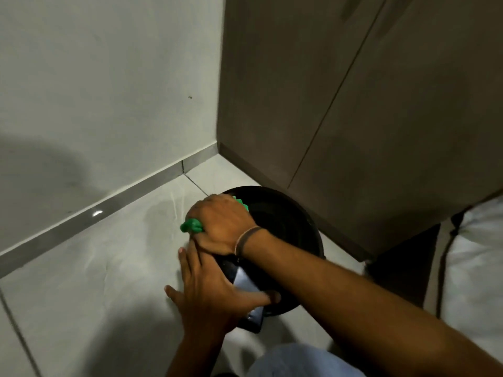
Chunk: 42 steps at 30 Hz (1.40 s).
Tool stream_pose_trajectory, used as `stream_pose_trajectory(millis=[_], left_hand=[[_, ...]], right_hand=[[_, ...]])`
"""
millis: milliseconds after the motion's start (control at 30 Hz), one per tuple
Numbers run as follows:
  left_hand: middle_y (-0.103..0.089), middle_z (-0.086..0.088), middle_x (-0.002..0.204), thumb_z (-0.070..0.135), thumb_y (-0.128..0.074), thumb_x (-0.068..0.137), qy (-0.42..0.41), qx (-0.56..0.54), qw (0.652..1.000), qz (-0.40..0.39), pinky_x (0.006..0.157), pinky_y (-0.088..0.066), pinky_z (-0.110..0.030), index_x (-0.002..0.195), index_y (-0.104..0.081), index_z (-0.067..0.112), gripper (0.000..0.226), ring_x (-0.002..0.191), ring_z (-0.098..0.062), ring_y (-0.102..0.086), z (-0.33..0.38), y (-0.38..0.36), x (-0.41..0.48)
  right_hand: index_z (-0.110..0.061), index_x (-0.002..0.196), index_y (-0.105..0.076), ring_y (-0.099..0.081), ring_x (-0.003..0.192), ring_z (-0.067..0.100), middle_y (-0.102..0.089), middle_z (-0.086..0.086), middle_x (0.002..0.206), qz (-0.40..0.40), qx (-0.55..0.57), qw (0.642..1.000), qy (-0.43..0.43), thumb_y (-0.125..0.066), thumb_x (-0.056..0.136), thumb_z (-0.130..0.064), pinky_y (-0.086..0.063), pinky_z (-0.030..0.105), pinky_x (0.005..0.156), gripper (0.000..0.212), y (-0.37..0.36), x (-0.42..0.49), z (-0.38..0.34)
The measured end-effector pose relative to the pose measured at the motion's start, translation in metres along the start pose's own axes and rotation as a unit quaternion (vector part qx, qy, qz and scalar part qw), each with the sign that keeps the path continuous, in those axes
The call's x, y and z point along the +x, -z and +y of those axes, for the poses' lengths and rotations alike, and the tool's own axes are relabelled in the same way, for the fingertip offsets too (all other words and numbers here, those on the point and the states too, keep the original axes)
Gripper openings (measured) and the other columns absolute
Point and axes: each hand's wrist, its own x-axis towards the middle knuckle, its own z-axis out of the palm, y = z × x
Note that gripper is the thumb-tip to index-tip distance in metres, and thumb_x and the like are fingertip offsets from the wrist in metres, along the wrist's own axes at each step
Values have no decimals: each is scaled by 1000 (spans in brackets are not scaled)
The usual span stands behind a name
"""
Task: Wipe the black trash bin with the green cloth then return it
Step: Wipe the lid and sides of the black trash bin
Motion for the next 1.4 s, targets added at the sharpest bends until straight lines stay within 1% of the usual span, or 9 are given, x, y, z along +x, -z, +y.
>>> stream_pose_trajectory(millis=[200,500,633,767,967,1067,1167,1267,1400], left_hand=[[14,21,176,103,-71,4,-24,9,999,25,118,-15,-84,158,22,45,189,166,-29,8,3,-2,-1],[9,13,179,93,-81,7,-29,-5,999,27,121,-13,-83,161,17,42,190,166,-31,11,7,-3,-9],[13,12,179,99,-68,4,-45,-7,999,22,122,-15,-81,161,20,42,188,166,-31,11,6,-2,-11],[19,19,175,100,-71,4,-40,-1,999,16,122,-12,-82,159,24,44,190,166,-28,10,6,0,-10],[19,16,176,89,-87,20,-51,5,998,23,122,-11,-80,163,19,39,185,166,-27,10,5,2,-10],[21,20,174,65,-85,60,-59,-21,997,45,126,-7,-77,166,13,38,147,166,-27,11,0,1,-10],[24,16,176,45,-70,92,-101,-16,992,68,124,-9,-80,166,16,36,114,165,-25,17,-7,-2,-9],[27,21,174,71,-95,50,-91,39,995,11,123,-7,-81,162,22,43,163,164,-22,21,-2,3,1],[25,23,174,96,-80,12,-142,110,981,-74,125,-4,-76,156,28,50,186,163,-18,21,-7,18,25]], right_hand=[[-20,115,-73,-67,111,39,-77,8,118,173,83,940,-284,-56,95,-32,-55,45,93,28,19,-48,67],[-10,137,-53,-55,123,34,-60,12,137,191,172,813,-523,-58,92,-25,-50,44,102,48,-14,-143,29],[-12,153,-40,-49,134,30,-50,9,150,190,198,807,-523,-61,94,-28,-47,38,109,64,-35,-171,-11],[-5,126,-62,-57,124,43,-64,21,133,193,198,801,-531,-54,97,-28,-46,44,104,38,-16,-140,39],[-12,115,-72,-64,120,38,-72,13,125,143,81,929,-332,-58,93,-34,-48,42,103,34,17,-45,56],[-17,140,-62,-50,142,29,-61,7,148,126,75,976,-158,-56,97,-42,-31,41,124,50,-17,-58,7],[-30,156,-46,-32,156,15,-46,-8,163,131,119,977,-117,-44,102,-54,-13,38,132,59,-46,-131,-24],[-37,159,-40,-17,160,5,-35,-18,168,171,136,955,-202,-47,105,-41,-9,38,133,54,-58,-193,4],[-26,153,-53,-33,157,15,-47,-7,163,225,208,894,-327,-62,103,-26,-24,39,130,51,-32,-178,63]])
